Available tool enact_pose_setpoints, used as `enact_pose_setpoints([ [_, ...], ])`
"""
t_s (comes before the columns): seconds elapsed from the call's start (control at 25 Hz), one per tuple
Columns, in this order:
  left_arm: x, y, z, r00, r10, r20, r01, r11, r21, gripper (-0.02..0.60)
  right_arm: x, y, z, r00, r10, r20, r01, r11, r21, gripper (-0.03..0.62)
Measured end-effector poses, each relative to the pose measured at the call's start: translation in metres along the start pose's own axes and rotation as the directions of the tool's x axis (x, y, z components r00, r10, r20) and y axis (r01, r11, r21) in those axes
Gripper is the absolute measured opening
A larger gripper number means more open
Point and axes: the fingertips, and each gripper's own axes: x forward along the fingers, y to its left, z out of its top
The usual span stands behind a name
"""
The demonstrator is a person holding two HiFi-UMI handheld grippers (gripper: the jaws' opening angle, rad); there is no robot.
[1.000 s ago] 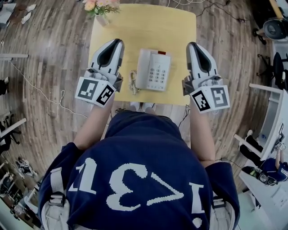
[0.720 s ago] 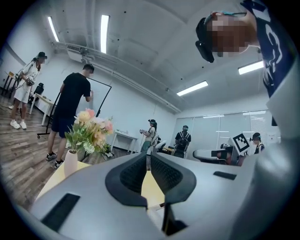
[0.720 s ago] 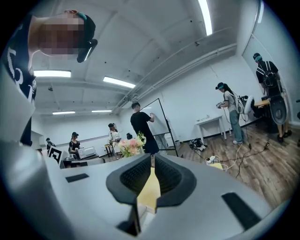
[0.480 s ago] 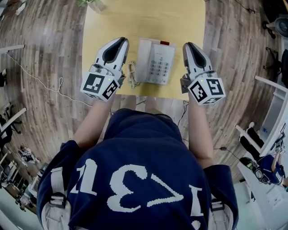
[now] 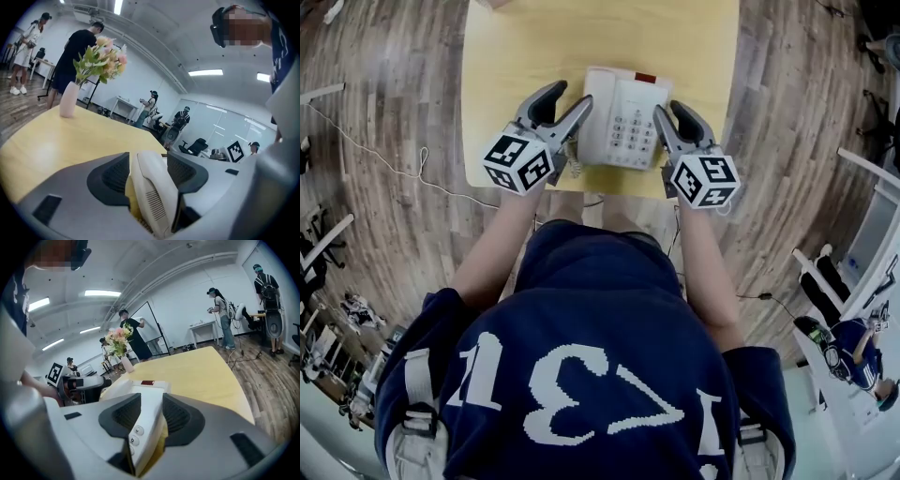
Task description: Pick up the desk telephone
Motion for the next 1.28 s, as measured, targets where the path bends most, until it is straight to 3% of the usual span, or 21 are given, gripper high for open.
enact_pose_setpoints([
  [0.16, 0.008, 0.007, -0.026, 0.997, -0.039, -0.069, 0.029, 0.99, -0.136, 0.272, 0.002, -0.006, -0.019, 1.0, 0.024, -0.014, -0.023, 0.994, 0.107, 0.191],
  [0.32, 0.012, 0.008, -0.034, 0.991, -0.114, -0.064, 0.092, 0.955, -0.281, 0.282, 0.008, -0.003, -0.036, 0.988, 0.141, -0.06, -0.119, 0.953, 0.278, 0.23],
  [0.44, 0.016, 0.002, -0.037, 0.98, -0.182, -0.076, 0.15, 0.938, -0.312, 0.29, 0.009, 0.001, -0.043, 0.973, 0.213, -0.089, -0.17, 0.922, 0.349, 0.241],
  [0.6, 0.015, -0.01, -0.045, 0.946, -0.3, -0.12, 0.244, 0.907, -0.345, 0.301, 0.012, 0.006, -0.048, 0.963, 0.249, -0.103, -0.194, 0.905, 0.379, 0.245],
  [0.76, 0.016, -0.01, -0.056, 0.924, -0.33, -0.19, 0.249, 0.902, -0.353, 0.301, 0.013, 0.005, -0.046, 0.955, 0.279, -0.099, -0.214, 0.882, 0.419, 0.245],
  [0.92, 0.018, -0.006, -0.06, 0.906, -0.368, -0.208, 0.257, 0.87, -0.421, 0.302, 0.013, 0.002, -0.046, 0.957, 0.274, -0.098, -0.203, 0.869, 0.452, 0.244],
  [1.12, 0.014, 0.004, -0.057, 0.904, -0.381, -0.193, 0.257, 0.847, -0.466, 0.301, 0.019, -0.001, -0.047, 0.968, 0.235, -0.091, -0.166, 0.867, 0.469, 0.204],
  [1.28, 0.021, -0.008, -0.056, 0.911, -0.351, -0.217, 0.23, 0.869, -0.438, 0.291, 0.009, -0.009, -0.045, 0.968, 0.232, -0.091, -0.162, 0.863, 0.478, 0.198],
])
